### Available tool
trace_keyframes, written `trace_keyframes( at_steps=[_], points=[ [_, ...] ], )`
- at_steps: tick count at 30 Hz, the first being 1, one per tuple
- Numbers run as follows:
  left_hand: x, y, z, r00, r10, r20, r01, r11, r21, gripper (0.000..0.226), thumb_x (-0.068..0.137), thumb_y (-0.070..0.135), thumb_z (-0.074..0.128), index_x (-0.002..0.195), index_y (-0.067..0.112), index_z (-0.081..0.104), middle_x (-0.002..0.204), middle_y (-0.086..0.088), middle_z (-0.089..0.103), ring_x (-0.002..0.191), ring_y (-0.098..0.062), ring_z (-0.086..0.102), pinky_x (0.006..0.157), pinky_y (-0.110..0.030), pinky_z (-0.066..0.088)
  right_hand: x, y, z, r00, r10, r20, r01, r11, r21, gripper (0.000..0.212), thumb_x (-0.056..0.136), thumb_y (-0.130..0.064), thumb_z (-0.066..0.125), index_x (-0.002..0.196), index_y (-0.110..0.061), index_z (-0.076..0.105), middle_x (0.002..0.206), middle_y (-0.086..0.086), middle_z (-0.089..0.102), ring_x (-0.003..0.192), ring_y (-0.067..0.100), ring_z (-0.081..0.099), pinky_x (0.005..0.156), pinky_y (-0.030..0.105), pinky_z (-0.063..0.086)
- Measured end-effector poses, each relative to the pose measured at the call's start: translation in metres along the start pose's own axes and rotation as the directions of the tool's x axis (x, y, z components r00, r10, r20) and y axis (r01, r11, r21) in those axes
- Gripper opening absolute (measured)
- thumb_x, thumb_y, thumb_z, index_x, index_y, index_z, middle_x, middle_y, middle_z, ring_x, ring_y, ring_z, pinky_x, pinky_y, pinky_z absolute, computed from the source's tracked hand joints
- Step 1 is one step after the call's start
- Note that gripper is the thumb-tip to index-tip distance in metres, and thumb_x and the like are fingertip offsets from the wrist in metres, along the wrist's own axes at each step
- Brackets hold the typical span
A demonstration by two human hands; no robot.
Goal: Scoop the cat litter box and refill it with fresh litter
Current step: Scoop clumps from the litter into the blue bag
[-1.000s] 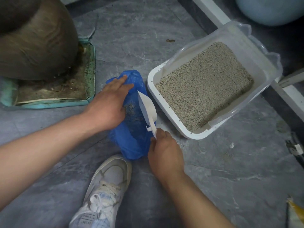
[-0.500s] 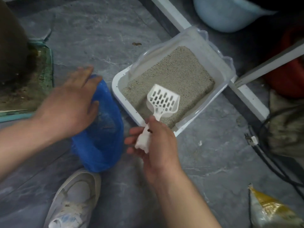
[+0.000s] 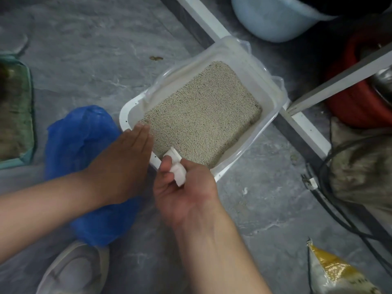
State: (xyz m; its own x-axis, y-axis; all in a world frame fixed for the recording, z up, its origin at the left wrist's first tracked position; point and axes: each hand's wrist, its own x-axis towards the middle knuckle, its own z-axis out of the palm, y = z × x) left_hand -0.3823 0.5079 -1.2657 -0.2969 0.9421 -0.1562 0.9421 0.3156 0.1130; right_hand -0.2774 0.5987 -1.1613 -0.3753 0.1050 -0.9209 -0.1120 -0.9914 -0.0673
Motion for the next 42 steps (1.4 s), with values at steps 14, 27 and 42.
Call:
trace_keyframes(
  at_steps=[14,27,42],
  points=[
    [-0.001,-0.008,0.015,0.997,0.022,-0.074,-0.021,1.000,0.010,0.072,0.078,0.017,0.040,0.142,-0.016,0.039,0.149,-0.038,0.035,0.141,-0.049,0.035,0.114,-0.056,0.032,0.047,-0.006,0.003,0.951,-0.249,-0.183,0.243,0.968,-0.056,0.020,0.105,-0.022,0.039,0.088,-0.017,0.047,0.050,0.004,0.051,0.035,0.013,0.047,0.035,0.014,0.028],
    [-0.005,-0.009,0.014,0.992,-0.010,-0.128,0.009,1.000,-0.009,0.082,0.067,0.007,0.046,0.146,-0.012,0.036,0.152,-0.034,0.035,0.141,-0.042,0.037,0.118,-0.040,0.005,0.072,-0.079,0.022,0.899,-0.394,-0.190,0.385,0.919,-0.081,0.031,0.107,-0.019,0.032,0.128,-0.006,0.051,0.069,0.012,0.058,0.038,0.014,0.055,0.037,0.018,0.046],
    [-0.003,-0.009,0.004,1.000,-0.019,-0.002,0.019,0.999,-0.050,0.101,0.051,0.013,0.073,0.143,-0.013,0.041,0.151,-0.034,0.037,0.140,-0.044,0.040,0.115,-0.044,0.011,0.101,-0.147,0.021,0.853,-0.479,-0.206,0.465,0.878,-0.112,0.034,0.108,-0.021,0.031,0.131,-0.008,0.052,0.082,0.011,0.057,0.054,0.010,0.051,0.038,0.018,0.043]
  ],
)
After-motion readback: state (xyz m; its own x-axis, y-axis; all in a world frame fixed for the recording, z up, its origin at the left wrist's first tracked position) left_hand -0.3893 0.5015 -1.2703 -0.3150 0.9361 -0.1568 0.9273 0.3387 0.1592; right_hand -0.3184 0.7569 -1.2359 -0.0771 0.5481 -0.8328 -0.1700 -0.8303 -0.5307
